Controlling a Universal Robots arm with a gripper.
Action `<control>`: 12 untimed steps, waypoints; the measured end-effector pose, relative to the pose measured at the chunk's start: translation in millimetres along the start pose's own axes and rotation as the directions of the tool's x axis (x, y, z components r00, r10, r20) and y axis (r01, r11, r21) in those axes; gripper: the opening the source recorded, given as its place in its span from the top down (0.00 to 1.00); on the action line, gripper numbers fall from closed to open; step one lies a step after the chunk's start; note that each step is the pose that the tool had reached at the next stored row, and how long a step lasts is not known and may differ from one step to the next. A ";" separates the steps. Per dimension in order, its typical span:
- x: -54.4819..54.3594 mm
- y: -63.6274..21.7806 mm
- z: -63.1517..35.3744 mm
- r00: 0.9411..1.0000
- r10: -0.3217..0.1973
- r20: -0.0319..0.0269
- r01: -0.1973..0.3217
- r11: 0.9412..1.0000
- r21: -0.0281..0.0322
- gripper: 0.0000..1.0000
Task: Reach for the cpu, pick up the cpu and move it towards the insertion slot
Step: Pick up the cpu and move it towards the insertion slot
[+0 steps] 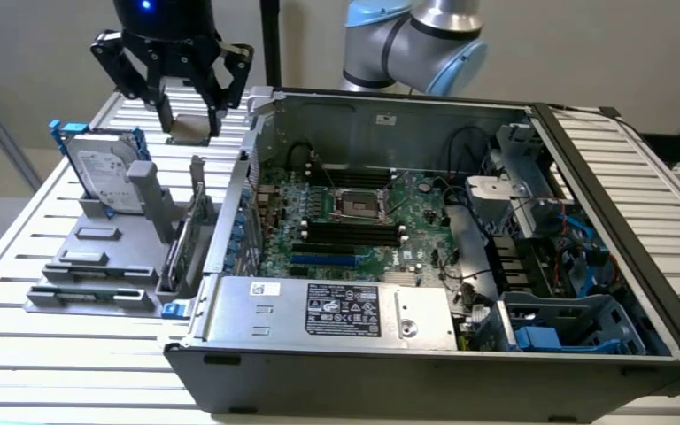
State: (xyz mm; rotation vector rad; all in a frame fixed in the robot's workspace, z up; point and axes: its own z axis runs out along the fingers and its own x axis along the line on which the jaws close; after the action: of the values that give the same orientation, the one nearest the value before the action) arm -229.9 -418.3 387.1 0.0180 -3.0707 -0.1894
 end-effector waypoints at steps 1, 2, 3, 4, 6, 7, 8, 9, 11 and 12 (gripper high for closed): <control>-4.5 0.0 -0.3 1.000 0.000 0.000 0.000 1.000 0.000 0.45; -9.0 -0.1 -0.6 1.000 0.000 0.000 0.000 1.000 -0.001 0.45; -13.9 -0.1 -0.9 1.000 0.000 0.000 0.000 1.000 -0.001 0.45; -18.3 -0.1 -1.2 1.000 0.000 0.000 0.000 1.000 -0.001 0.45; -27.3 -0.1 -1.7 1.000 0.000 0.000 0.000 1.000 -0.001 0.45; -31.8 -0.1 -2.1 1.000 0.000 0.000 0.000 1.000 -0.001 0.45; -36.3 0.0 -2.2 1.000 0.000 0.000 0.000 1.000 -0.001 0.45; -41.1 0.2 -2.3 1.000 0.000 0.000 0.000 1.000 -0.001 0.45; -50.1 0.5 -2.2 1.000 0.000 0.000 0.000 1.000 -0.001 0.45; -54.6 0.8 -2.1 1.000 0.000 0.000 0.000 1.000 -0.001 0.45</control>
State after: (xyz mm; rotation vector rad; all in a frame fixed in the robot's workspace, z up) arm -175.2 -417.0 385.8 0.0181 -3.0706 -0.1907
